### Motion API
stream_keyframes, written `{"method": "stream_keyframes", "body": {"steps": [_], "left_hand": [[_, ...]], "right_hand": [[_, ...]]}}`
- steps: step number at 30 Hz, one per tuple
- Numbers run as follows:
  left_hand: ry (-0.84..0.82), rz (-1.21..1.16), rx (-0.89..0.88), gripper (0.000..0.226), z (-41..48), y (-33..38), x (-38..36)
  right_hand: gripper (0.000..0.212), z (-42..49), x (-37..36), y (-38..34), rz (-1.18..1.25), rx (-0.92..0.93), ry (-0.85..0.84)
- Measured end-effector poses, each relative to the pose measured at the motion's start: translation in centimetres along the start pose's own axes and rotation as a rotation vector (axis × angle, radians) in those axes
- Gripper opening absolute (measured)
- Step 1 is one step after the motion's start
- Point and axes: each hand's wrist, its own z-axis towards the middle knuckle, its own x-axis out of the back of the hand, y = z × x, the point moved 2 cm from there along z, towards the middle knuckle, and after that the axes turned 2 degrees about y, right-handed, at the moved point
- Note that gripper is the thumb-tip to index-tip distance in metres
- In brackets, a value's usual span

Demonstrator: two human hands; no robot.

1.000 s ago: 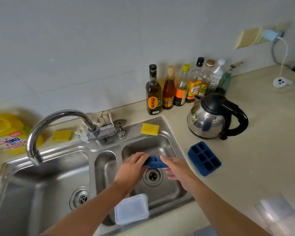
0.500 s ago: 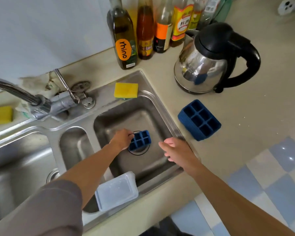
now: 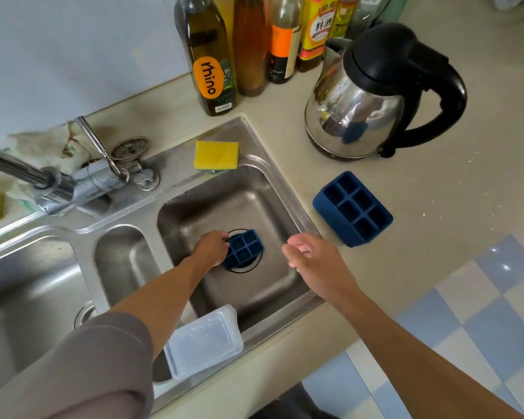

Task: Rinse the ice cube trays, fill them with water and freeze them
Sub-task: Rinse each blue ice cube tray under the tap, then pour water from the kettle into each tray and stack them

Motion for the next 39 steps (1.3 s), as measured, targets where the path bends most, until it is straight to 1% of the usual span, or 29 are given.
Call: {"method": "stream_keyframes", "body": {"steps": [2,4,5,7,8,9,10,12,14,15,16,18,20,22,26,28,30,31,34,35,37,39], "left_hand": [[0.01,0.014,0.013,0.03,-0.4,0.3,0.3],[0.028,0.018,0.024,0.028,-1.1,0.9,0.8],[0.033,0.015,0.027,0.029,-1.3,1.1,1.2],[0.1,-0.007,0.012,0.031,-2.2,1.7,2.0],[0.12,-0.048,0.011,0.029,-2.6,2.0,2.3],[0.145,-0.095,0.005,0.027,-3.1,2.4,2.6],[0.191,-0.151,0.006,0.024,-3.5,2.6,2.7],[0.261,-0.297,0.005,0.023,-4.4,3.5,3.2],[0.285,-0.425,-0.037,0.023,-5.6,5.3,3.7],[0.263,-0.522,-0.058,0.022,-6.2,6.4,3.8],[0.218,-0.635,-0.072,0.02,-6.8,7.6,3.9],[0.076,-0.821,-0.098,0.02,-8.2,10.3,4.1],[-0.054,-0.905,-0.15,0.022,-9.5,13.1,4.0],[-0.14,-0.98,-0.17,0.022,-10.5,15.9,3.7],[-0.178,-1.046,-0.151,0.022,-11.0,21.3,2.7],[-0.151,-1.06,-0.136,0.022,-11.0,23.3,2.3],[-0.088,-1.069,-0.107,0.022,-10.9,24.9,2.4],[-0.05,-1.084,-0.079,0.022,-10.8,25.5,2.6],[0.062,-1.177,0.019,0.02,-10.4,26.6,3.7],[0.096,-1.198,0.04,0.019,-10.5,26.7,4.1],[0.157,-1.206,0.061,0.019,-10.7,26.8,4.6],[0.204,-1.204,0.069,0.019,-11.1,26.6,4.7]], "right_hand": [[0.021,-0.5,0.7,-0.8,0.023,0.105,0.103],[0.019,-1.1,2.0,-1.8,-0.022,0.258,0.274],[0.022,-1.2,2.7,-2.3,-0.071,0.339,0.365],[0.032,-1.2,4.4,-3.1,-0.198,0.464,0.531],[0.039,-0.9,5.1,-3.3,-0.29,0.495,0.587],[0.049,-0.3,5.9,-3.3,-0.404,0.487,0.606],[0.062,0.2,6.6,-3.1,-0.525,0.437,0.584],[0.085,1.3,7.6,-2.2,-0.709,0.286,0.468],[0.098,2.2,8.2,-1.0,-0.791,0.18,0.357],[0.1,2.6,8.4,-0.6,-0.819,0.157,0.327],[0.1,2.8,8.6,-0.3,-0.844,0.16,0.321],[0.1,3.0,9.0,0.2,-0.874,0.189,0.346],[0.1,2.9,10.0,1.0,-0.898,0.195,0.378],[0.099,2.6,11.8,2.1,-0.903,0.171,0.405],[0.099,2.6,16.1,4.4,-0.832,0.128,0.397],[0.103,2.6,17.3,5.0,-0.782,0.136,0.332],[0.104,2.7,18.5,4.9,-0.666,0.168,0.305],[0.102,2.9,19.4,4.6,-0.563,0.185,0.328],[0.088,4.1,23.1,2.8,-0.183,0.222,0.486],[0.085,4.7,24.2,2.1,-0.078,0.243,0.515],[0.077,6.4,26.0,0.6,0.084,0.289,0.504],[0.057,8.2,27.0,-0.8,0.184,0.319,0.456]]}}
